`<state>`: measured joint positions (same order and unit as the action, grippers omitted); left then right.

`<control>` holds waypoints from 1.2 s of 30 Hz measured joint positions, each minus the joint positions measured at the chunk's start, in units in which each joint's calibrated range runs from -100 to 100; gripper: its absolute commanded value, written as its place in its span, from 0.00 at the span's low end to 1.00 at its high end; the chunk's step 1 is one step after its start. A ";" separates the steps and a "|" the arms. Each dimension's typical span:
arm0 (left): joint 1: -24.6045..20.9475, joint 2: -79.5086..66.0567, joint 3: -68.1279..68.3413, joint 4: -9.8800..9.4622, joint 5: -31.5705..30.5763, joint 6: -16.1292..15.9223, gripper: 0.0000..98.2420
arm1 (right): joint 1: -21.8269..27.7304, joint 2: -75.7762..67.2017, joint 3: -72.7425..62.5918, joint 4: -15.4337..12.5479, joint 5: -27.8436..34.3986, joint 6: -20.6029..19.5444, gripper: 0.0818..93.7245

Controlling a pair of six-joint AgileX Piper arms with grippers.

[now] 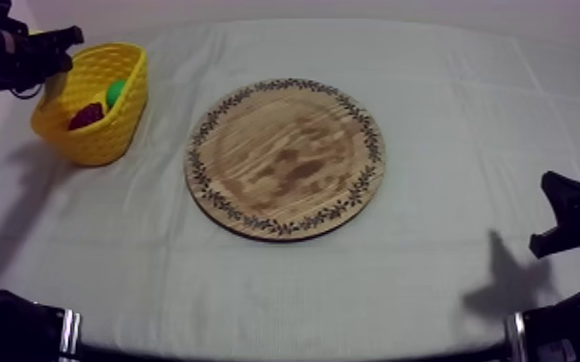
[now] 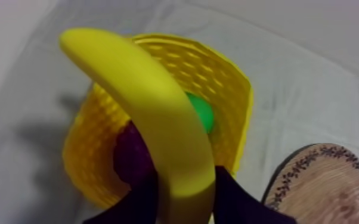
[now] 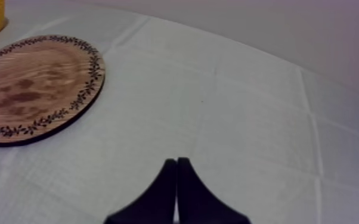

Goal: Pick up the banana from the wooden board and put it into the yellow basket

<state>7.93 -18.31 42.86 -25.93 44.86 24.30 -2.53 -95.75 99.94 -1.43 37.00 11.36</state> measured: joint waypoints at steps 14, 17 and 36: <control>-3.91 9.29 -5.38 2.08 -8.21 -7.12 0.14 | 0.00 0.00 0.00 0.00 0.00 0.00 0.00; -4.00 12.06 -7.04 2.49 -8.41 -7.23 0.14 | 0.00 0.00 0.00 0.00 0.00 0.00 0.00; -4.79 23.30 -10.27 3.48 -9.65 -9.09 0.21 | 0.00 0.00 0.00 0.00 0.00 0.00 0.00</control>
<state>3.14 4.98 32.59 -22.45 35.21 15.21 -2.53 -95.75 99.94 -1.43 37.00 11.36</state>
